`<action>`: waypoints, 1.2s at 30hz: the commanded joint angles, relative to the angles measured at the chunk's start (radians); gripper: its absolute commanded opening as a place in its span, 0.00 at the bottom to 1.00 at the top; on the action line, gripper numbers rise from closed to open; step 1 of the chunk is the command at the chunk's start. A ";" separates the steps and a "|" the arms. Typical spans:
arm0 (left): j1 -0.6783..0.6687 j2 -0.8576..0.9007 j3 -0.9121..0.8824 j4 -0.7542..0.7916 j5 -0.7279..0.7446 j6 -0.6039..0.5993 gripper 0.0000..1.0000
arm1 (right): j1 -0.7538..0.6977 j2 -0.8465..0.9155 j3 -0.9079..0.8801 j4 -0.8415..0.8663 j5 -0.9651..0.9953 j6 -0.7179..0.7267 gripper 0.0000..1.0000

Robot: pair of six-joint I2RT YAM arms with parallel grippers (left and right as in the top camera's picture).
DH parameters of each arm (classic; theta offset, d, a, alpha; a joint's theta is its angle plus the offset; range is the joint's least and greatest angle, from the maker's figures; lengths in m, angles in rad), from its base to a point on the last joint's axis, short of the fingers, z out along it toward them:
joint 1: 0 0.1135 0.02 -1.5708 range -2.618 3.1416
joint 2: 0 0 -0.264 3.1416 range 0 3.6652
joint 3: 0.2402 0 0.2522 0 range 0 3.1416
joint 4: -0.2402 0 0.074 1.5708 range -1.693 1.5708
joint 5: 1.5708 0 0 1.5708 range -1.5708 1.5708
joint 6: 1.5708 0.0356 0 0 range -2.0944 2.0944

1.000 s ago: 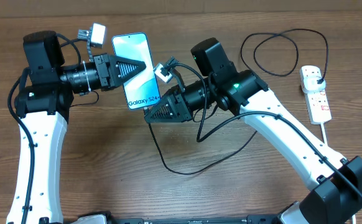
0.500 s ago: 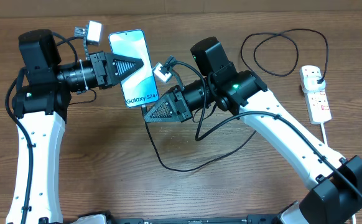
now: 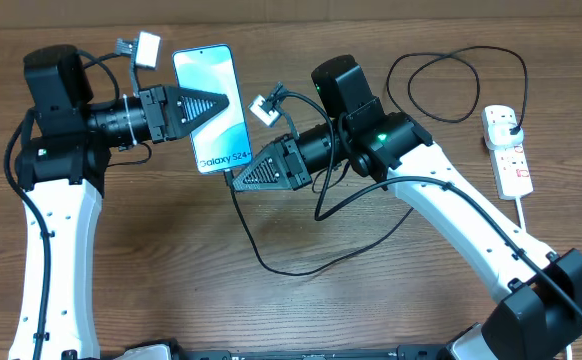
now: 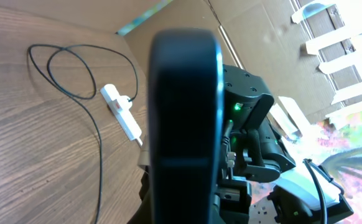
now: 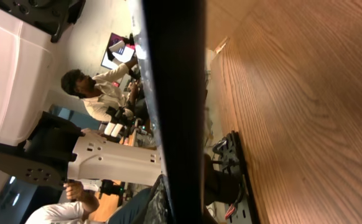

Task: Plug charger to phone and switch on socket

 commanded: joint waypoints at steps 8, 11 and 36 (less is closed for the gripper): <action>-0.034 -0.023 0.002 -0.029 0.131 0.037 0.04 | -0.022 -0.008 0.027 0.115 0.046 0.062 0.04; -0.034 -0.023 0.002 -0.029 0.131 0.037 0.04 | -0.044 -0.008 0.027 0.115 0.047 0.058 0.12; -0.034 -0.023 0.002 -0.030 0.109 0.035 0.04 | -0.211 -0.003 0.025 -0.620 0.691 -0.197 1.00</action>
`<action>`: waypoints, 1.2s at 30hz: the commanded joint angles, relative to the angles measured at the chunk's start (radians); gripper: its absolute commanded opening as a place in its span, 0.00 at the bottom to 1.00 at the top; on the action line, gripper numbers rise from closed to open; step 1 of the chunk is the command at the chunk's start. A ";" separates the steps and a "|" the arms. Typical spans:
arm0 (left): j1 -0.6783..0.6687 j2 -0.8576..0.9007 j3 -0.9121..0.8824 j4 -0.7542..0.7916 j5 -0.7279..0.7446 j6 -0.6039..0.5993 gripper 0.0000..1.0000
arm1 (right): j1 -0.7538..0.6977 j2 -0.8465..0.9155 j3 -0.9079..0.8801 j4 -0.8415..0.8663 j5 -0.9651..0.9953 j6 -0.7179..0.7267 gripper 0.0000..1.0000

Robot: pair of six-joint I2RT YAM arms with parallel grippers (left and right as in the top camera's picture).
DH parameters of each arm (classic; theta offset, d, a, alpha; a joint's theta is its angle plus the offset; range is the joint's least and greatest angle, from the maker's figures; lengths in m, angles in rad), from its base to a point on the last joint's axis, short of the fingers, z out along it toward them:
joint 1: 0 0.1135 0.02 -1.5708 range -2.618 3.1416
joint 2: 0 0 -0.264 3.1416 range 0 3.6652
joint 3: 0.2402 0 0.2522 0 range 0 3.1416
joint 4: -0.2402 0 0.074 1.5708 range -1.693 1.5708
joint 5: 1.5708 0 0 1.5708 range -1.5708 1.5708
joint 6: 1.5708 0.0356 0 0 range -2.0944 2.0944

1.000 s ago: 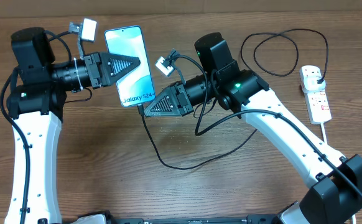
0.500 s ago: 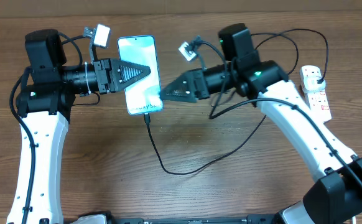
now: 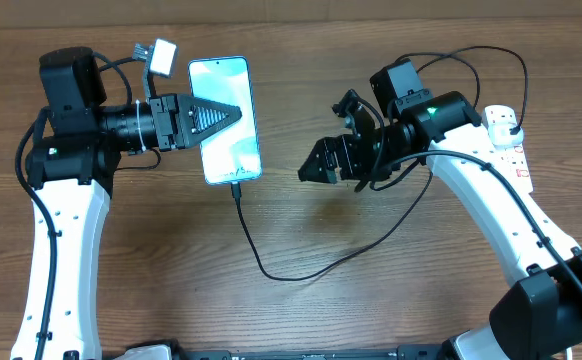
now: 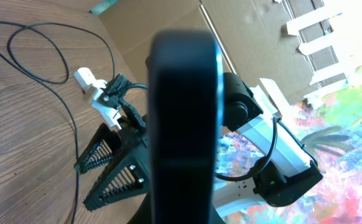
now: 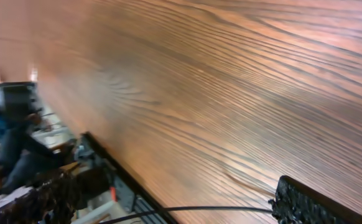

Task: Plug charger to phone and switch on socket
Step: 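Open the right gripper and withdraw it to the right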

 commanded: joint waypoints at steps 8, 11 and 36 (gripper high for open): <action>0.003 -0.023 0.010 0.003 0.038 0.004 0.04 | 0.000 0.019 0.008 -0.024 0.074 -0.015 1.00; 0.003 -0.023 0.010 0.004 0.037 0.004 0.04 | 0.000 0.019 0.008 -0.016 0.073 -0.016 1.00; 0.003 -0.023 0.010 0.003 0.038 0.004 0.05 | 0.000 0.019 0.008 0.002 0.073 -0.016 0.95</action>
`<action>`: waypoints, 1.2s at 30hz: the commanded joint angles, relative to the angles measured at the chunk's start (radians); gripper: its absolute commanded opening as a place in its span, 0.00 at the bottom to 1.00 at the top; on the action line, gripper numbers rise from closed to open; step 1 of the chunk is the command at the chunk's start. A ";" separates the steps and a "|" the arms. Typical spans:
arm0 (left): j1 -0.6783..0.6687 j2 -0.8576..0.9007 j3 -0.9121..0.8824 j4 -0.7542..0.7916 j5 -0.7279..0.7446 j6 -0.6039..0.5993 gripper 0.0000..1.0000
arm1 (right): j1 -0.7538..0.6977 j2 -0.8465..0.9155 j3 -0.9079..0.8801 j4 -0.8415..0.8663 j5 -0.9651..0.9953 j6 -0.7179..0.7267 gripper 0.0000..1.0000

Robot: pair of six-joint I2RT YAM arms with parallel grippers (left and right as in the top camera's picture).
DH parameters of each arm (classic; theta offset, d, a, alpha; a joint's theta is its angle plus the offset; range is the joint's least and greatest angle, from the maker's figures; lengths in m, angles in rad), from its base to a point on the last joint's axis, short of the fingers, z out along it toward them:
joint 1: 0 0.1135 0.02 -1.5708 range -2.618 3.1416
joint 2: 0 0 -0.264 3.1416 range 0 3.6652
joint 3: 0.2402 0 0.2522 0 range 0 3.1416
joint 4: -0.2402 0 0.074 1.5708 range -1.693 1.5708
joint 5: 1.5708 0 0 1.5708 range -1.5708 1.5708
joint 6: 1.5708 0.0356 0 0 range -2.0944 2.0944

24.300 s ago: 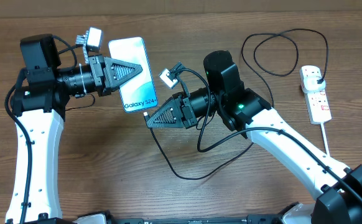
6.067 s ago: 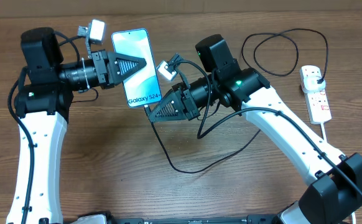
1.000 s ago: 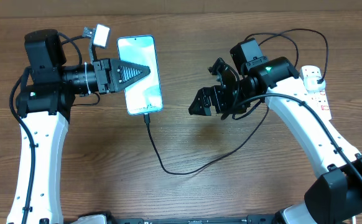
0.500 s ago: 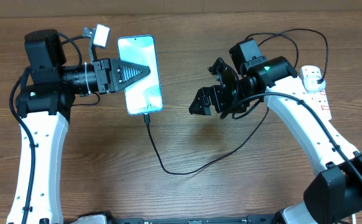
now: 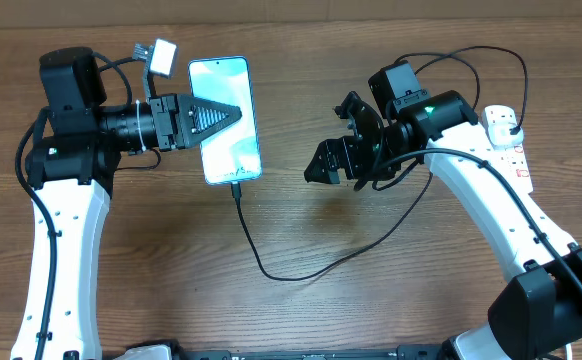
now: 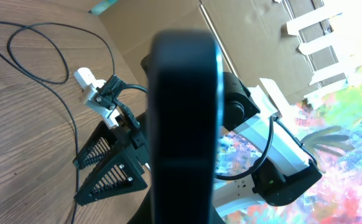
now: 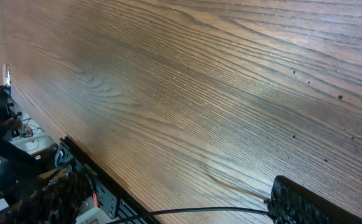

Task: Plug charger to phone and switch on socket

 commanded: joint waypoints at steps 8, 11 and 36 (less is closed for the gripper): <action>0.003 -0.023 0.010 -0.017 0.033 0.005 0.04 | 0.000 0.006 0.008 -0.005 0.009 -0.008 0.92; 0.003 -0.023 0.010 -0.019 0.030 0.005 0.04 | 0.000 0.006 0.008 -0.005 0.010 -0.008 0.92; 0.003 -0.023 0.010 -0.019 0.030 0.005 0.04 | 0.000 0.006 0.008 -0.004 0.010 -0.008 0.98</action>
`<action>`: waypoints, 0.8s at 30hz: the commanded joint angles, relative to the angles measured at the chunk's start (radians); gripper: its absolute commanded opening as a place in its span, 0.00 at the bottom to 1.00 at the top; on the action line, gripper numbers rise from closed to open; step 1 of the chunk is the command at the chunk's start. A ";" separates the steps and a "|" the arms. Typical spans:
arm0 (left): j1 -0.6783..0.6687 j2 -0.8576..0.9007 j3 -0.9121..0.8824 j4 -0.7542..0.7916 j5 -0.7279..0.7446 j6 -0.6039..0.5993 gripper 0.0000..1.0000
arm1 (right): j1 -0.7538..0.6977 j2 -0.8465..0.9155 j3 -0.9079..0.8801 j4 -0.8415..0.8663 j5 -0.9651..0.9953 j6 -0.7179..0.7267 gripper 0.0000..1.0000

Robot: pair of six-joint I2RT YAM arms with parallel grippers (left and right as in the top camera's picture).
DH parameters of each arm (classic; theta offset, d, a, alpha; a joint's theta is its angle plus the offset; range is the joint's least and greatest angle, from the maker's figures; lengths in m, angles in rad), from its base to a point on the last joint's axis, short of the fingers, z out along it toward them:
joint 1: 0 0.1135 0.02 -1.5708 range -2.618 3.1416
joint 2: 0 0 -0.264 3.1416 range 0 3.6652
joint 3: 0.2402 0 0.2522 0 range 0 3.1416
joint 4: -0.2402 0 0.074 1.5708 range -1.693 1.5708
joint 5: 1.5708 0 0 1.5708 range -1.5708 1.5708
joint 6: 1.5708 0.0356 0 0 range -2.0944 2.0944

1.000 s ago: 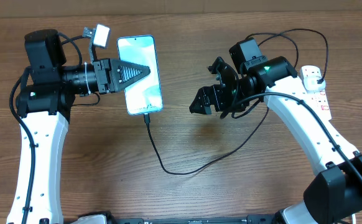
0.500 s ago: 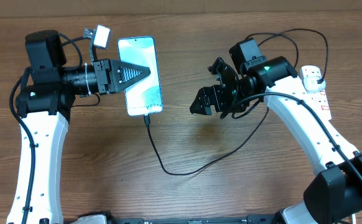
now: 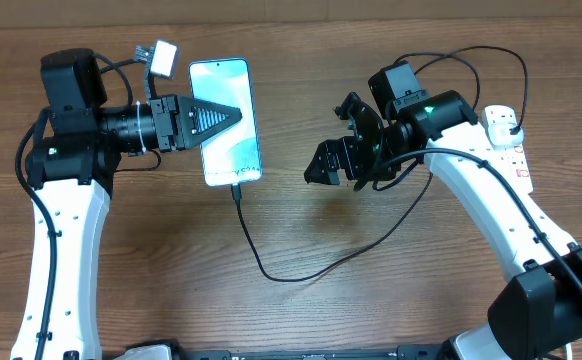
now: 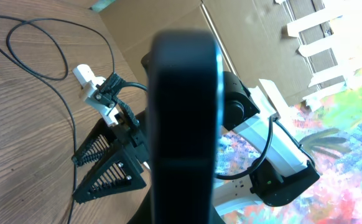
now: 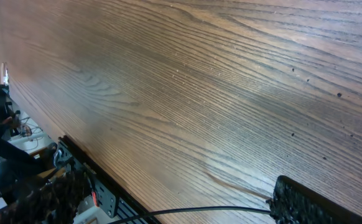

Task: Plug charger to phone and switch on socket

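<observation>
In the overhead view my left gripper is shut on the phone, whose screen is lit and faces up. The black charger cable is plugged into the phone's lower end and runs right toward the white socket strip, where a plug sits. My right gripper is open and empty, well right of the phone. In the left wrist view the phone shows edge-on as a dark slab. The right wrist view shows one finger and the cable over bare wood.
The cable makes a loose loop at the back right, beside the socket strip. The right arm spans the right side of the wooden table. Cardboard walls stand behind the table's far edge.
At first both grippers were at the tilted phone, the right one at its lower end by the cable. By the second moment the right gripper stood open to the right and the cable was plugged into the phone. Both arms have stayed put since.
</observation>
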 commanded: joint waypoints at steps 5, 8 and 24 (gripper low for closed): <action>0.003 -0.023 0.010 0.003 0.030 0.005 0.04 | 0.000 0.005 0.008 0.002 0.006 -0.005 1.00; 0.003 -0.023 0.010 0.003 0.030 0.005 0.04 | 0.000 0.005 0.008 0.000 0.005 -0.005 1.00; 0.003 -0.023 0.010 0.003 0.031 0.005 0.04 | 0.000 0.005 0.008 -0.005 0.002 -0.005 1.00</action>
